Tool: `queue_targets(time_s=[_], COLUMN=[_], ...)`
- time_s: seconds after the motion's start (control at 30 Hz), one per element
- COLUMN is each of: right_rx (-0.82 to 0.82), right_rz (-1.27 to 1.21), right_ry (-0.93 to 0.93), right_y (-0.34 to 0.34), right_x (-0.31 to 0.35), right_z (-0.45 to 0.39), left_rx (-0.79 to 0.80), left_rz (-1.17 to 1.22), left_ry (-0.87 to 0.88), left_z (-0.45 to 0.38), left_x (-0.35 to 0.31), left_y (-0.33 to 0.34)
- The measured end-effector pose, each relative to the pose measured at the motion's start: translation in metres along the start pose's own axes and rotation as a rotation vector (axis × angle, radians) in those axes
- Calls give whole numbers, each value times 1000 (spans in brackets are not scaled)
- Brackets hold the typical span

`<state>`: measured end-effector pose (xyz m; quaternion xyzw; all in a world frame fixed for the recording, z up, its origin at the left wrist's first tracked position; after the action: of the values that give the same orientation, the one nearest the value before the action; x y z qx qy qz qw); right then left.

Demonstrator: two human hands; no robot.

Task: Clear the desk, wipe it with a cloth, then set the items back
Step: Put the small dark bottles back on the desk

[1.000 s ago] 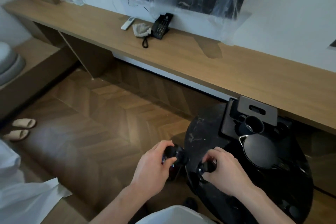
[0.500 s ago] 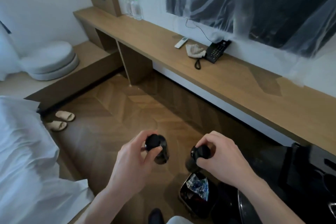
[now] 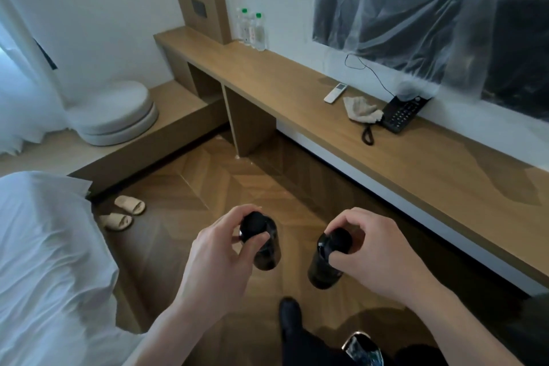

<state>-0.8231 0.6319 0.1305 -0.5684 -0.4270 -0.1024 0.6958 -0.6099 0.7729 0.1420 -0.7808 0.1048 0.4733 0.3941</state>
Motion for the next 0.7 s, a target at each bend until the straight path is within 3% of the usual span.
queue_targets(time_s=[0.33, 0.7], right_rx=[20, 138], right_rz=[-19, 86], right_ry=[-11, -98], right_y=[21, 43], right_x=[5, 35], right_z=[-161, -338], left_rx=[25, -126], left_rz=[-52, -25], left_ry=[-30, -118], left_z=[-159, -293], left_x=[23, 59], left_y=[42, 40])
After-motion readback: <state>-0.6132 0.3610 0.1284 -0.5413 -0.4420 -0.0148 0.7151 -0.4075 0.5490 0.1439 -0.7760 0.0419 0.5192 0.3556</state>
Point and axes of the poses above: each hand's wrist, its own z-axis away from the middle knuckle, its own y-axis out of the palm, x = y × z, the point moved 5 cm from there along -z, towards the middle knuckle, and after that the axes turned 14 degrees about -x, right-handed, at the moved point
